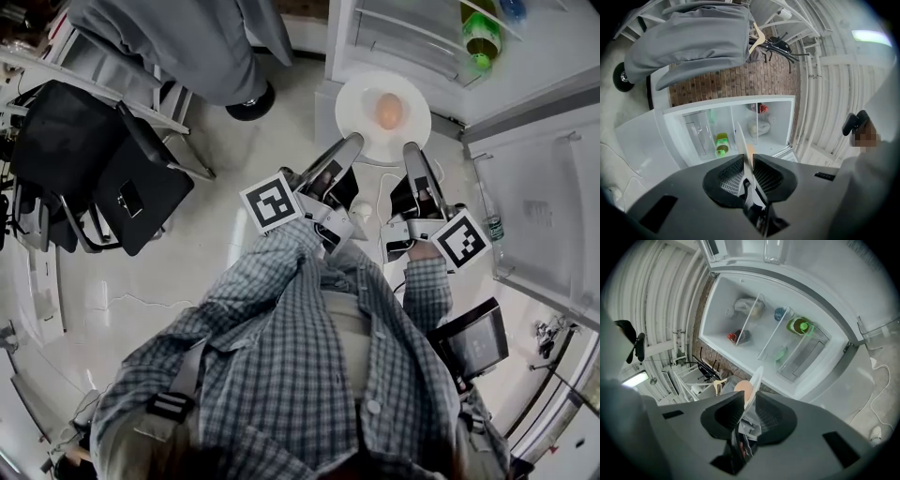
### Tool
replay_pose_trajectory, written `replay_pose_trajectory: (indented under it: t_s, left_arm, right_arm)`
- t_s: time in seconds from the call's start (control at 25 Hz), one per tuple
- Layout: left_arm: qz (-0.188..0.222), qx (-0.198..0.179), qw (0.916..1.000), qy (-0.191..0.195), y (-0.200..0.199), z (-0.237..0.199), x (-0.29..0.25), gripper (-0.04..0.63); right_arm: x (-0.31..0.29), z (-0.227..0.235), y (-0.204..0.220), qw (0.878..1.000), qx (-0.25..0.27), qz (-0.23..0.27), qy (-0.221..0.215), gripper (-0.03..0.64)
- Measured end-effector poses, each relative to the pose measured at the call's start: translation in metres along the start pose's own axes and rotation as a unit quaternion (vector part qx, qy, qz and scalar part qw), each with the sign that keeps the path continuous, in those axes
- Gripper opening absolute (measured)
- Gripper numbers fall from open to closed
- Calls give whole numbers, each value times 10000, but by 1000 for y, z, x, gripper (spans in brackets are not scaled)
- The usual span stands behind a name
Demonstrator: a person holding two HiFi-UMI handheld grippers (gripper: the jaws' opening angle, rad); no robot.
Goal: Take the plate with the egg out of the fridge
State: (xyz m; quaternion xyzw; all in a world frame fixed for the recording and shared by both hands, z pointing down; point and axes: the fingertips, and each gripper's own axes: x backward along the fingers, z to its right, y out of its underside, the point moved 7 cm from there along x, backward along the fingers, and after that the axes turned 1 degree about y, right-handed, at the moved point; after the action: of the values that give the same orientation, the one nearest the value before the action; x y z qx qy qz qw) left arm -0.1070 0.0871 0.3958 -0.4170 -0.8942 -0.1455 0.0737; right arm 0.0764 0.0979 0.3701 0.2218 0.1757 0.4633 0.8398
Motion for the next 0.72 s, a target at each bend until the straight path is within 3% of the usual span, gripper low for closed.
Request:
replay_pose_trajectory:
  t_s: [0.28,0.72]
  left_arm:
    - [-114,56,9999,-27,9,7,16,67]
    - [41,106,9999,-69,22,8,14,67]
  right_arm:
    - [19,-10,13,9999,27,49,114,78]
    - [26,-1,7,9999,-111,-37,24,77]
